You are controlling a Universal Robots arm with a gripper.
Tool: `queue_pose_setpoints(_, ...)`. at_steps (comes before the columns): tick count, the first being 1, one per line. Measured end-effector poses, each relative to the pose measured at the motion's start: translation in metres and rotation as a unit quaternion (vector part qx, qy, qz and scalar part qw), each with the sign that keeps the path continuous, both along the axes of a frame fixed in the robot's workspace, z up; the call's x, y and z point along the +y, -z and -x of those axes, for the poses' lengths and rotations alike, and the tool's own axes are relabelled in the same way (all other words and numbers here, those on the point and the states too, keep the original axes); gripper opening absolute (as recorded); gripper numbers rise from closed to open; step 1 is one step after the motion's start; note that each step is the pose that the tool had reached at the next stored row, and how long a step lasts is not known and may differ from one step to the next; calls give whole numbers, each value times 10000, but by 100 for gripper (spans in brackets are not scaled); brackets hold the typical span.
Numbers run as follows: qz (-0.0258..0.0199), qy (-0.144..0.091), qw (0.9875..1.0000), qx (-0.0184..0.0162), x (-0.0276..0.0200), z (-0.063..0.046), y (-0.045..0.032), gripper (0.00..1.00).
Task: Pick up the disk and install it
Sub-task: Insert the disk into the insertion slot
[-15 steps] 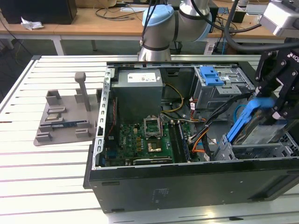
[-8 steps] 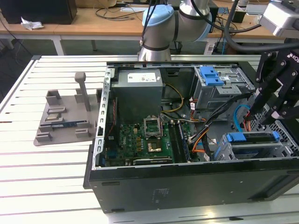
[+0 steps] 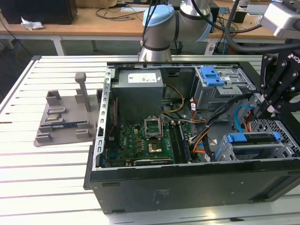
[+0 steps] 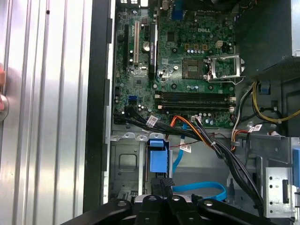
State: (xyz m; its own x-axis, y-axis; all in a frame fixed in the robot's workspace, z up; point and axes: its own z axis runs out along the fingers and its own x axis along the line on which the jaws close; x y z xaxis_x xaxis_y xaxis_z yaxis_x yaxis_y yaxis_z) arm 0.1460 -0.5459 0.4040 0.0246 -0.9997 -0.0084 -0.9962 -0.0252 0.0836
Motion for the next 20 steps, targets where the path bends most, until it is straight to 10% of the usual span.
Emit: queue_pose_setpoints(20, 15, 1, 10000, 52, 172, -367, 232, 11)
